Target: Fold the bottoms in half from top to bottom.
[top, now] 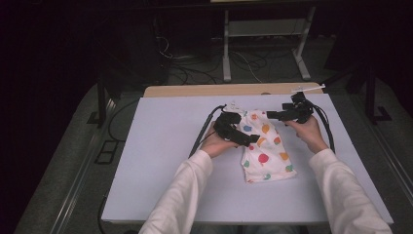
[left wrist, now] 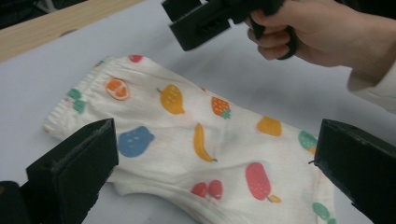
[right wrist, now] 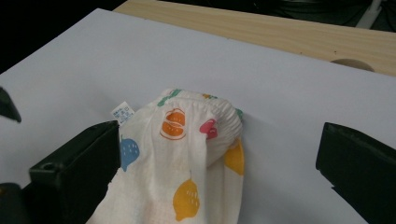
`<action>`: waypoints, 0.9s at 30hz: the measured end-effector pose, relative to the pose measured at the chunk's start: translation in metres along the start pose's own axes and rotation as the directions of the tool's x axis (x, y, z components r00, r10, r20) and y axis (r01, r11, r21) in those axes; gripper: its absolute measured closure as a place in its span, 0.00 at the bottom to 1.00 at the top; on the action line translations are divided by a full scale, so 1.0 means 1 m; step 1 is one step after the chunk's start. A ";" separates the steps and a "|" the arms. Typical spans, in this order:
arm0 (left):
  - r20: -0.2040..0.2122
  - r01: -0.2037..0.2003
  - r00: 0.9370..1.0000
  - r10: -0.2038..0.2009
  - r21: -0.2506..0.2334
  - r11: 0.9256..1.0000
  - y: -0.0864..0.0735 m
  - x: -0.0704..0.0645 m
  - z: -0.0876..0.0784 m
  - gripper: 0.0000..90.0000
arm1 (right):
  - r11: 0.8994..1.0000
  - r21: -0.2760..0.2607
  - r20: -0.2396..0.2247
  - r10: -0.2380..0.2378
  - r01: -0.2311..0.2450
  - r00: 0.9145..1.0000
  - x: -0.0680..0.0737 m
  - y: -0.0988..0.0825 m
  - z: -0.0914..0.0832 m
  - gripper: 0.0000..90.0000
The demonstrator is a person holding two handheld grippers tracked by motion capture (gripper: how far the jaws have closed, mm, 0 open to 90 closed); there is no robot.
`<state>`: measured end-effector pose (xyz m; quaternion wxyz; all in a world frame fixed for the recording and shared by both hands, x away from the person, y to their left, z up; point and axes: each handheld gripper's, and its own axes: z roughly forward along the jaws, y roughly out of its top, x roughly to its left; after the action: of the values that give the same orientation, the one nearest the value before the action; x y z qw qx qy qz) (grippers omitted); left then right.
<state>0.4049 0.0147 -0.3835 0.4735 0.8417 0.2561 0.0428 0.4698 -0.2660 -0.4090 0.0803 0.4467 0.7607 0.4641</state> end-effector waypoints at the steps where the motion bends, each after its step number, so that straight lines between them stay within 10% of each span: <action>1: -0.004 0.005 1.000 -0.005 -0.001 1.000 0.001 0.003 0.000 0.00 | 1.000 0.000 0.000 0.000 0.000 1.000 0.000 0.000 0.000 0.00; 11: -0.043 0.081 0.996 -0.081 -0.007 0.997 -0.001 0.034 0.005 0.00 | 0.999 0.017 -0.007 0.038 -0.038 0.999 -0.010 -0.006 0.008 0.00; 27: -0.083 0.236 0.968 -0.236 -0.011 0.972 -0.025 0.081 0.018 0.00 | 0.995 0.054 -0.011 0.084 -0.083 0.996 -0.021 -0.017 0.027 0.00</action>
<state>0.4706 0.0496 -0.4279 0.4644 0.8025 0.3740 0.0216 0.4865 -0.2680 -0.4431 0.0439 0.4767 0.7540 0.4497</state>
